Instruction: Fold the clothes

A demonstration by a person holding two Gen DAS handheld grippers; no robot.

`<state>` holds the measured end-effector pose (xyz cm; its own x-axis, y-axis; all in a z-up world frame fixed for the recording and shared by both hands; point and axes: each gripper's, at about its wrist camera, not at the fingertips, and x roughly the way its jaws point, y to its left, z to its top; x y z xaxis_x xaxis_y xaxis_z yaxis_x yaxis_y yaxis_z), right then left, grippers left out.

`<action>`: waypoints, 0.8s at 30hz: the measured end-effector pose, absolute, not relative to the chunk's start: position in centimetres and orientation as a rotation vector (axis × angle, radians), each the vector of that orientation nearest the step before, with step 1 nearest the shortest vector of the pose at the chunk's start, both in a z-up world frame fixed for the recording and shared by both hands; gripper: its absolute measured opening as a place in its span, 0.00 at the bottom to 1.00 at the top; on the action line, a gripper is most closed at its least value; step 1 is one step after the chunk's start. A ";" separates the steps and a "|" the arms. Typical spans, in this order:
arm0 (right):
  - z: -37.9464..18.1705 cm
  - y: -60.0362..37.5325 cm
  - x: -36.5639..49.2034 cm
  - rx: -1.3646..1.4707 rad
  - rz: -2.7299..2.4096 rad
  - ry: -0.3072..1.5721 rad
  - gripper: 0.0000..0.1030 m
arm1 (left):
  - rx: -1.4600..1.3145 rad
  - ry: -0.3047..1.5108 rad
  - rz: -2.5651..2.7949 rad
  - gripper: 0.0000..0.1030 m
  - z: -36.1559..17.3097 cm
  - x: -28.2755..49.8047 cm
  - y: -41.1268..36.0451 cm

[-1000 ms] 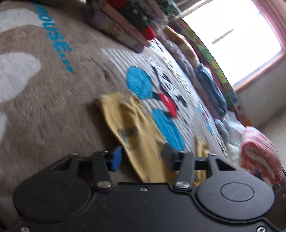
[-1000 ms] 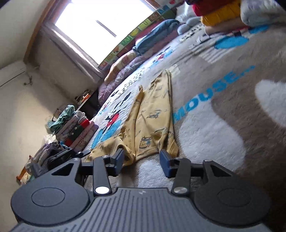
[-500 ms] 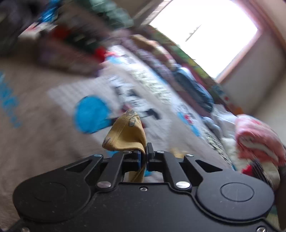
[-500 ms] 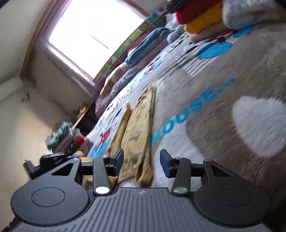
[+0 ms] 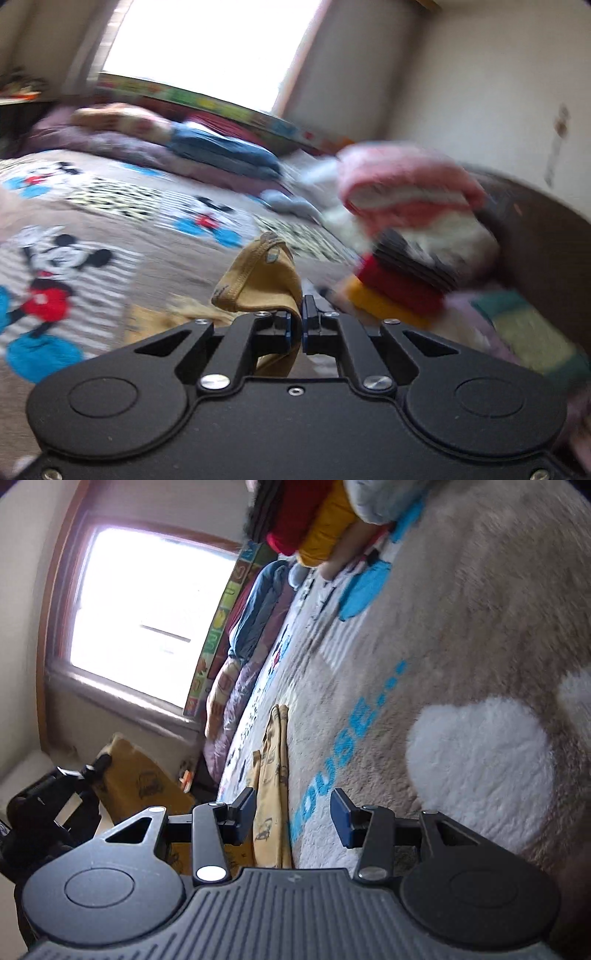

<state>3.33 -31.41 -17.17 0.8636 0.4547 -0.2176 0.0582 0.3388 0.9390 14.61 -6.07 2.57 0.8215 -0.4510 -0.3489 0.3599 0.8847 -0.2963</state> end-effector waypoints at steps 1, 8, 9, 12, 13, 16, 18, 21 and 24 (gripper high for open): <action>-17.5 -31.7 3.4 1.236 0.271 0.490 0.44 | -0.197 0.443 -0.493 0.17 2.4 14.5 -6.9; -18.9 -32.7 3.5 1.350 0.284 0.454 0.45 | -0.279 0.391 -0.430 0.56 1.7 12.2 0.3; -18.9 -32.7 3.6 1.345 0.286 0.455 0.45 | -0.288 0.395 -0.395 0.55 1.2 11.7 1.9; -18.6 -32.3 3.9 1.316 0.283 0.463 0.48 | -0.299 0.418 -0.317 0.55 -0.7 10.1 5.5; -18.5 -32.1 4.1 1.305 0.282 0.466 0.50 | -0.287 0.434 -0.313 0.54 -1.6 9.5 5.7; -17.9 -31.3 5.0 1.264 0.288 0.478 0.54 | -0.252 0.483 -0.301 0.33 -4.2 7.6 6.3; -17.6 -30.9 5.6 1.243 0.286 0.483 0.56 | -0.228 0.515 -0.293 0.24 -5.9 6.4 6.7; -17.3 -30.3 6.0 1.200 0.269 0.492 0.56 | -0.141 0.527 -0.357 0.19 -7.8 5.2 4.9; -17.1 -30.0 6.1 1.159 0.254 0.503 0.56 | 0.008 0.543 -0.399 0.15 -9.9 5.2 3.3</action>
